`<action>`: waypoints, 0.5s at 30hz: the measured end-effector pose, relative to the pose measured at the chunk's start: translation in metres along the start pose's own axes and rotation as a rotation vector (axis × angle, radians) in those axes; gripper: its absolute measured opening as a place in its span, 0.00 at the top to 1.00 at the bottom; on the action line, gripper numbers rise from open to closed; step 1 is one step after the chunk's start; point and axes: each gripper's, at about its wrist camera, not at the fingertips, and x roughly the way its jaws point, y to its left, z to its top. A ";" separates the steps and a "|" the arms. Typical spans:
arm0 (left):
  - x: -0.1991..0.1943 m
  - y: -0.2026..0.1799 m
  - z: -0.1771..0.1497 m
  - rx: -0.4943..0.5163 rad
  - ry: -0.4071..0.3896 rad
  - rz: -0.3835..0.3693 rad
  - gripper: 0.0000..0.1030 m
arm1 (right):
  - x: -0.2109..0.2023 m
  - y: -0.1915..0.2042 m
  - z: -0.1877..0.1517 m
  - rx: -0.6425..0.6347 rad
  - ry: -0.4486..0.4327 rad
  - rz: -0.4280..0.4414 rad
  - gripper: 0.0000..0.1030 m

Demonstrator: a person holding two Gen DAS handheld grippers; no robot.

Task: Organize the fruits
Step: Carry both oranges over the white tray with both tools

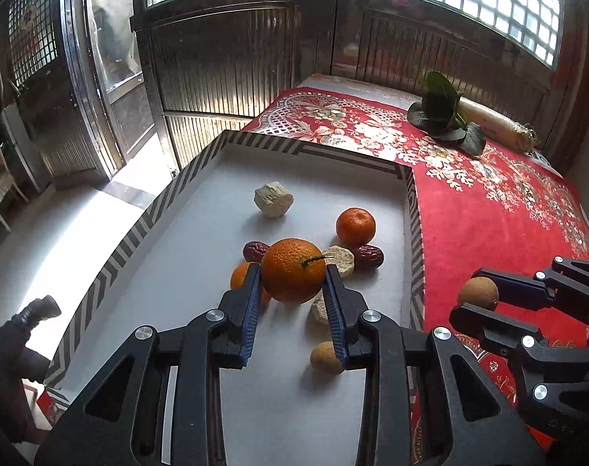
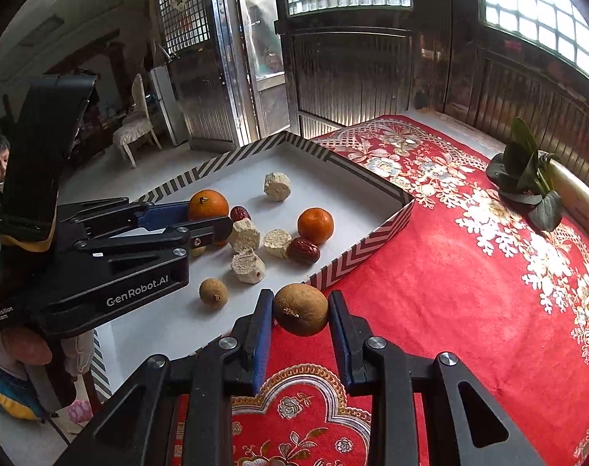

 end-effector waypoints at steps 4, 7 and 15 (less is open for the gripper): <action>0.003 0.007 0.000 -0.003 0.011 0.004 0.70 | 0.006 0.011 0.006 -0.028 0.008 0.012 0.74; 0.004 0.011 0.000 -0.005 0.020 0.005 0.70 | 0.010 0.020 0.008 -0.049 0.019 0.032 0.74; 0.009 0.018 0.002 -0.010 0.035 -0.002 0.70 | 0.026 0.031 0.014 -0.080 0.046 0.041 0.74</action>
